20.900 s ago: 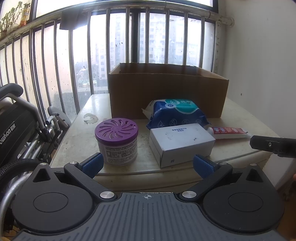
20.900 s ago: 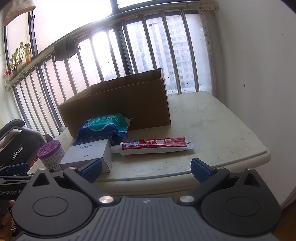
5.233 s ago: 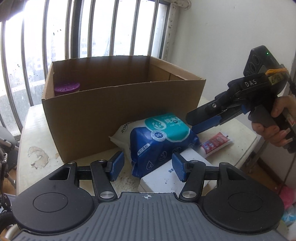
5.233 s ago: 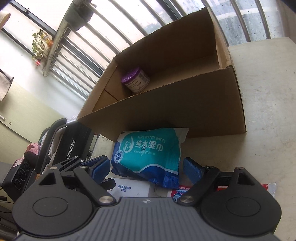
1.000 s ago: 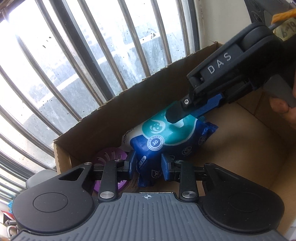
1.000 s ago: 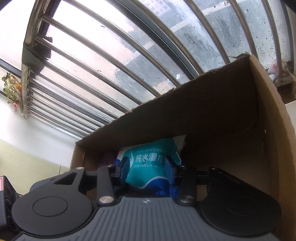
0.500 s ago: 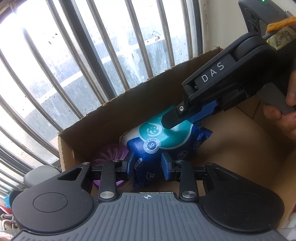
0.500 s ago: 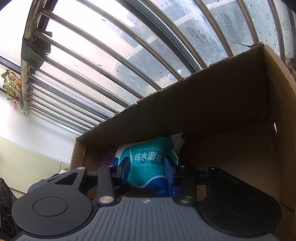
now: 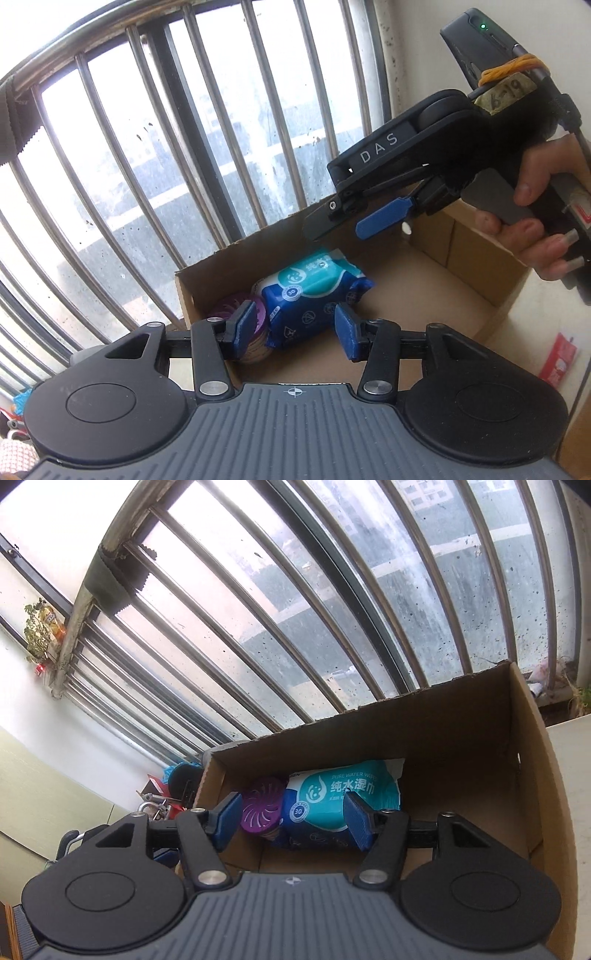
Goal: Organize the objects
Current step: 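Raise the right gripper out of the box and move to the white box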
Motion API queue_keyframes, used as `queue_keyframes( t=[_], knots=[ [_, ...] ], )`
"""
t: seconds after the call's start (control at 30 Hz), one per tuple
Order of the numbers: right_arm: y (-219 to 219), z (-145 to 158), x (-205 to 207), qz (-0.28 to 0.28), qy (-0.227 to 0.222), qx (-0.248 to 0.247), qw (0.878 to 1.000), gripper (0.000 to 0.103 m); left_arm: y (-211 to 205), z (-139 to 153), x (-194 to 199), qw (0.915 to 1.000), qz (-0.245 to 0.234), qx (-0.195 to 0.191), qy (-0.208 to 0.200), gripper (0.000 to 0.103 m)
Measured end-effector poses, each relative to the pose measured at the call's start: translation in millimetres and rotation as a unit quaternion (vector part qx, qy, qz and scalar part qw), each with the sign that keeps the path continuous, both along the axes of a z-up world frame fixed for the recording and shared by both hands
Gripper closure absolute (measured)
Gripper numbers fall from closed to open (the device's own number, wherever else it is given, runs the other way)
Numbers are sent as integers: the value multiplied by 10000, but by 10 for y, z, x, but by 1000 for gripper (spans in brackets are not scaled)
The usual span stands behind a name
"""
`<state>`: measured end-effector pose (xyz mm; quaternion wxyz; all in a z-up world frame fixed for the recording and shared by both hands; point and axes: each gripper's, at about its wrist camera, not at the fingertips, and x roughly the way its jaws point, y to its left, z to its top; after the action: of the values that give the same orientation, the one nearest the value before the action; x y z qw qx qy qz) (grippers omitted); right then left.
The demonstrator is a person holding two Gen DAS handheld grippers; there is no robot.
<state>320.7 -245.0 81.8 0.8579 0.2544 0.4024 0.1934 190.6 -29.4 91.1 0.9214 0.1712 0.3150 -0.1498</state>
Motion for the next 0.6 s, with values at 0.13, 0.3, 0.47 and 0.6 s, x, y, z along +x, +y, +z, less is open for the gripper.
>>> queue_keyframes(
  t=[0.13,0.3,0.47,0.6],
  knots=[
    [-79,213,-455,25,-420,-38,9991,31,-55,85,-421,9988,-229,-315,-285,52],
    [-86,286,-933,279,-667,-628,9954,27,-147,61,-863,9963,-458,-693,-227,49],
    [-181,238,-1444,512,-848,-748,9923,23,-259,-190,-1190,9946,-646,-707,-389,46],
    [-210,25,-1735,671,-658,-743,9928,22,-225,-447,-1361,9944,-552,-881,-174,44]
  ],
)
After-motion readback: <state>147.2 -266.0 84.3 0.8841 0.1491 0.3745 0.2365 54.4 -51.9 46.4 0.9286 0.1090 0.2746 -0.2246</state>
